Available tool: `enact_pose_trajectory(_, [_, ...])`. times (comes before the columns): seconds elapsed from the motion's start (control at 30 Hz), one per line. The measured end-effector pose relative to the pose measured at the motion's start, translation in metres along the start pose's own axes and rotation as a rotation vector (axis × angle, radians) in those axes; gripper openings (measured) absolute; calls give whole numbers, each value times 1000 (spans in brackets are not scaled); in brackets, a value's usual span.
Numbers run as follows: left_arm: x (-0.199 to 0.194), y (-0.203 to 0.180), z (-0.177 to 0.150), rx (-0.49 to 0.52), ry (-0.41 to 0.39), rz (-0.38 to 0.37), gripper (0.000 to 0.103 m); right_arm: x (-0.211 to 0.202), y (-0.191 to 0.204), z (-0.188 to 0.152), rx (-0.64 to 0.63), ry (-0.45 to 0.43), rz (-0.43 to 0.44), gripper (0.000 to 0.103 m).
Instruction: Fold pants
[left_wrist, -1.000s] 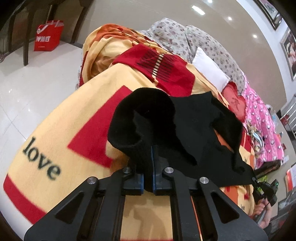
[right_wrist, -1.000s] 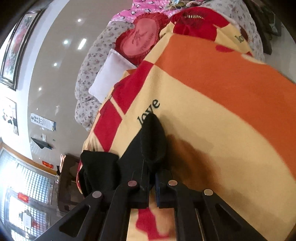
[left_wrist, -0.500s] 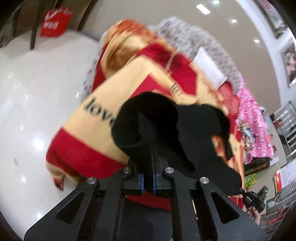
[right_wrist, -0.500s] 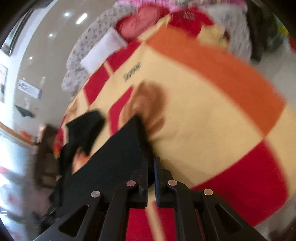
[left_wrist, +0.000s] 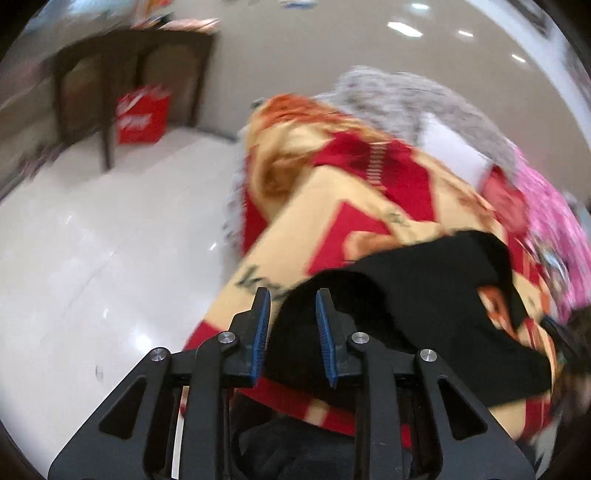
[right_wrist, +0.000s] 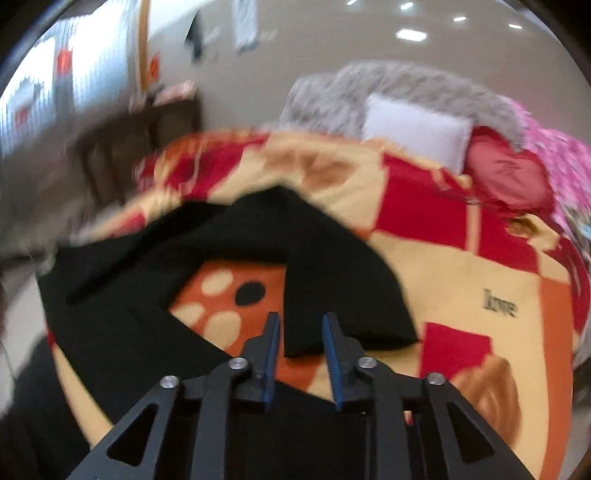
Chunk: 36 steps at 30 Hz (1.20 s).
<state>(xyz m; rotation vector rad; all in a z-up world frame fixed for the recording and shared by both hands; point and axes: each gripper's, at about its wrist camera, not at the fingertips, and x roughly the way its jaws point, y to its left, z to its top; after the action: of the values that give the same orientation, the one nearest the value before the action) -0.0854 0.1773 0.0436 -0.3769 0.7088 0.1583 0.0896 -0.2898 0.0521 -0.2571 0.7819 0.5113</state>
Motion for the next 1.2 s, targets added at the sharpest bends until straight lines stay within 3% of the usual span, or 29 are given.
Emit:
enact_pose_trajectory(0.07, [-9,-13,-4,86,-25,-63,46,18,2,3,-29,61,9,25])
enact_pose_trajectory(0.1, [-11,-18,-6,121,-35,-85,48,25,2,4,-42,85,-2,25])
enact_pose_trajectory(0.23, [-15,-45,-14,260,-44,-162,49,50,1,1,-72,190,0,28])
enact_pose_trajectory(0.27, [-13,-53,-16,302,-40,-189,49,50,1,-3,-90,168,-6,32])
enact_pose_trajectory(0.4, [1,-83,-23,435,8,-254,52,53,-4,0,-20,155,-12,30])
enact_pose_trajectory(0.47, [13,-104,-27,530,46,-235,52,50,-9,4,29,145,-34,4])
enact_pose_trajectory(0.53, [26,-120,-31,611,82,-211,52,36,-14,8,80,93,-43,4])
enact_pose_trajectory(0.7, [63,-150,-49,819,149,-55,54,-43,-25,13,185,-120,-77,4])
enact_pose_trajectory(0.73, [65,-150,-47,825,131,-56,44,-58,-27,12,203,-154,-73,4])
enact_pose_trajectory(0.77, [65,-148,-45,819,126,-38,7,-77,-28,11,218,-192,-73,4])
enact_pose_trajectory(0.8, [66,-146,-37,789,104,7,7,-98,-27,9,227,-233,-70,4])
enact_pose_trajectory(1.0, [40,-114,17,543,-84,22,7,-193,-1,-8,220,-403,-36,4])
enact_pose_trajectory(1.13, [46,-90,61,410,-133,29,7,-216,13,-15,245,-449,42,4])
enact_pose_trajectory(1.2, [58,-86,74,384,-129,29,7,-209,8,-15,256,-435,29,4])
